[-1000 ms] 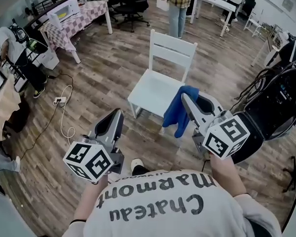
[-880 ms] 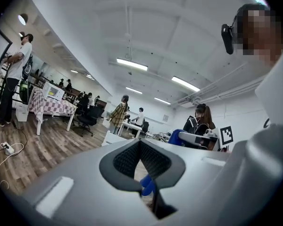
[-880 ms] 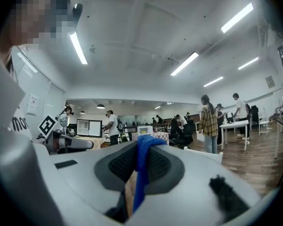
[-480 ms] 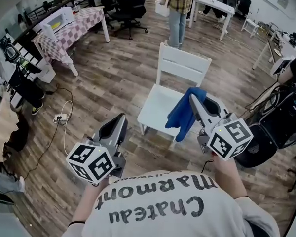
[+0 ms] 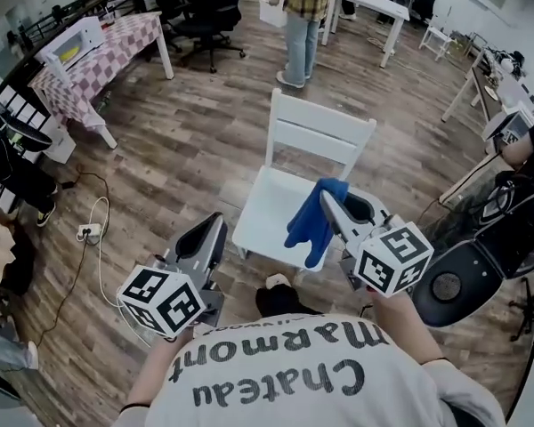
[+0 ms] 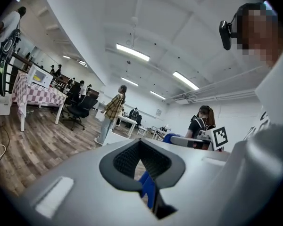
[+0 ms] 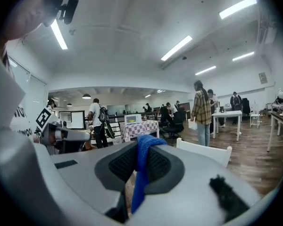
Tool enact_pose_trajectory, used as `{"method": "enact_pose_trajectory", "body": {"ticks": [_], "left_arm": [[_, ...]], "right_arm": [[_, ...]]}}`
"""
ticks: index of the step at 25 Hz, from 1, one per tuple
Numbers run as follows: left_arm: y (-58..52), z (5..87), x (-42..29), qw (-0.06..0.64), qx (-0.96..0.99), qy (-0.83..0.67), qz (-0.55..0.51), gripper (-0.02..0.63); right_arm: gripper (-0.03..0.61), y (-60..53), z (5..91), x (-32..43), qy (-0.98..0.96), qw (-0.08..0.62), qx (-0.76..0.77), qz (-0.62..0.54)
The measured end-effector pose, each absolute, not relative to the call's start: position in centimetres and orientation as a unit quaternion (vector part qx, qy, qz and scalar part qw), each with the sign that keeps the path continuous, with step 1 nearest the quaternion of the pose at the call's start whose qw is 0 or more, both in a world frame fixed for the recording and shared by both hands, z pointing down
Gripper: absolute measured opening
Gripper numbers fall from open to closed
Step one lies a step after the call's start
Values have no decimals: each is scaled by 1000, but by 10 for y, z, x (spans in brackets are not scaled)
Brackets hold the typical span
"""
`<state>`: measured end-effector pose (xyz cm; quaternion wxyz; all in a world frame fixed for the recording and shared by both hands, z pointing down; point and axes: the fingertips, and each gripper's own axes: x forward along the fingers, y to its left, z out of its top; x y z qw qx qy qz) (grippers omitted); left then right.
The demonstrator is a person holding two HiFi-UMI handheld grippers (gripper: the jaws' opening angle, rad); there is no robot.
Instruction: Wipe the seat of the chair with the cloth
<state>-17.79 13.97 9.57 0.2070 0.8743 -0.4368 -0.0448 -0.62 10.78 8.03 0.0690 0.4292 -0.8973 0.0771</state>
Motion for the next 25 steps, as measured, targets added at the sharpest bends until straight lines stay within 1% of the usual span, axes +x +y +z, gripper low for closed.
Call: {"method": "enact_pose_trajectory", "body": {"ticks": [4,10,14,19,25], "left_arm": [[85,86,-174,202,874,-439,-47,8],[1,79,-167,182,868,-461,-35,8],[-42,89,-151,187,871,-452,-40,8],[-67,118,-132,227,869,-436,-57,8],[-83,188,-147,284,838,-467,1,8]], "right_arm": [[35,47,82,-9,-904,64,415,83],[35,-30,62,-21,-928,60,365,32],[35,-80,75,-19,-934,60,350,49],[35,-124,118,-12,-931,85,339,102],[35,-171,189,-14,-915,94,354,172]]}}
